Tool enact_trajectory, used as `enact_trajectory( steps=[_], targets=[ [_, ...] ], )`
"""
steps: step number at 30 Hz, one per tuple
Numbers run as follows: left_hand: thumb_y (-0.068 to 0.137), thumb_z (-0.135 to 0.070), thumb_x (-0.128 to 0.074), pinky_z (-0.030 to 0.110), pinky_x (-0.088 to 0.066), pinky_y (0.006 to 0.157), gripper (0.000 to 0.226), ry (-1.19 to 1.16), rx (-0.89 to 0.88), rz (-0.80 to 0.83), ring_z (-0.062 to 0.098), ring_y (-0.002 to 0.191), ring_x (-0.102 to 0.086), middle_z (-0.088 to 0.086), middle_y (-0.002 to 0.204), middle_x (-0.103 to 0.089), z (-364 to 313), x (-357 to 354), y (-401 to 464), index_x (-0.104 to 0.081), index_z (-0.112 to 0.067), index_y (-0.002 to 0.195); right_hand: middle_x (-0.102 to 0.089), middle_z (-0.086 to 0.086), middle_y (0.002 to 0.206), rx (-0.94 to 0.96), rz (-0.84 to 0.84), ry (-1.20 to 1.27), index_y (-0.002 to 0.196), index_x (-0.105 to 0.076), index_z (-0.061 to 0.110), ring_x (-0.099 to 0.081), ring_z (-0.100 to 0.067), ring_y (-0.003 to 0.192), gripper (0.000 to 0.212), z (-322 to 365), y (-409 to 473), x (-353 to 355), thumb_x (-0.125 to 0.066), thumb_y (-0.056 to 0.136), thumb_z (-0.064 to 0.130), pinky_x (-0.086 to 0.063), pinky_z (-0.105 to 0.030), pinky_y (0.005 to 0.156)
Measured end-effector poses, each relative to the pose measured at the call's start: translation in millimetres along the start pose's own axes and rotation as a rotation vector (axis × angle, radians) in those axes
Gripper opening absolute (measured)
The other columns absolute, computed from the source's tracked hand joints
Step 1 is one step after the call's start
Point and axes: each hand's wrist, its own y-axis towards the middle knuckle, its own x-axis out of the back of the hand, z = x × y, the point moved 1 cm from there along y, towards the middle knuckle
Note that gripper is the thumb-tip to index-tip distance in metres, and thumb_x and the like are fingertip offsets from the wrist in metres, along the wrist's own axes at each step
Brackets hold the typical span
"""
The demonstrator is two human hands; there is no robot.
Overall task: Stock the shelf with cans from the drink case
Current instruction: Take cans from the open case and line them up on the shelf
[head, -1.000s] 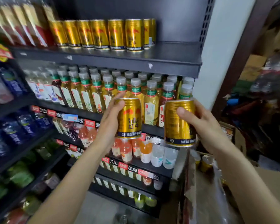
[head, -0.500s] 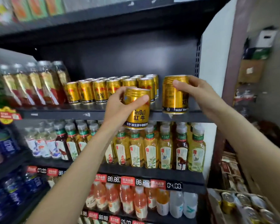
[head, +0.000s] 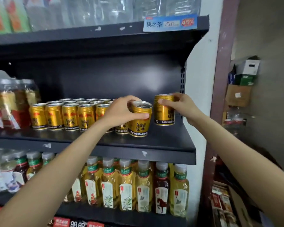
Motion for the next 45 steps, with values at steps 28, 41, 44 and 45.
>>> enact_trajectory(
  steps=[28, 41, 44, 45],
  targets=[
    [0.072, -0.036, -0.077, 0.024, -0.047, 0.084, 0.039, 0.071, 0.029, 0.001, 0.007, 0.100, -0.060, -0.009, 0.107, -0.065, -3, -11, 30, -0.060, -0.030, 0.106, -0.060, -0.007, 0.105, -0.148, 0.140, -0.064, 0.115, -0.051, 0.006, -0.059, -0.021, 0.100, 0.064, -75, 134, -54, -0.081, 0.068, 0.038, -0.045, -0.028, 0.072],
    [0.076, -0.033, -0.074, 0.020, -0.044, 0.080, 0.040, 0.246, 0.085, 0.269, 0.010, 0.104, -0.056, -0.007, 0.110, -0.061, -4, -19, 102, -0.061, -0.026, 0.113, -0.053, -0.013, 0.135, -0.298, 0.239, 0.147, 0.137, -0.041, 0.008, -0.056, -0.029, 0.115, 0.056, -64, 127, -35, -0.046, 0.095, 0.044, -0.052, -0.037, 0.088],
    [0.080, -0.037, -0.070, 0.019, -0.038, 0.077, 0.043, 0.274, 0.103, 0.341, 0.008, 0.107, -0.048, -0.011, 0.113, -0.055, 4, -17, 105, -0.058, -0.027, 0.121, -0.048, -0.014, 0.139, -0.310, 0.241, 0.202, 0.136, -0.041, 0.006, -0.052, -0.031, 0.121, 0.055, -64, 122, -32, -0.040, 0.098, 0.045, -0.048, -0.037, 0.090],
    [0.080, -0.039, -0.069, 0.021, -0.036, 0.082, 0.046, 0.284, 0.111, 0.358, 0.007, 0.109, -0.045, -0.011, 0.117, -0.054, 7, -18, 106, -0.057, -0.028, 0.124, -0.047, -0.013, 0.140, -0.309, 0.250, 0.205, 0.138, -0.039, 0.005, -0.051, -0.029, 0.123, 0.056, -65, 121, -33, -0.040, 0.098, 0.044, -0.048, -0.037, 0.093]
  ],
)
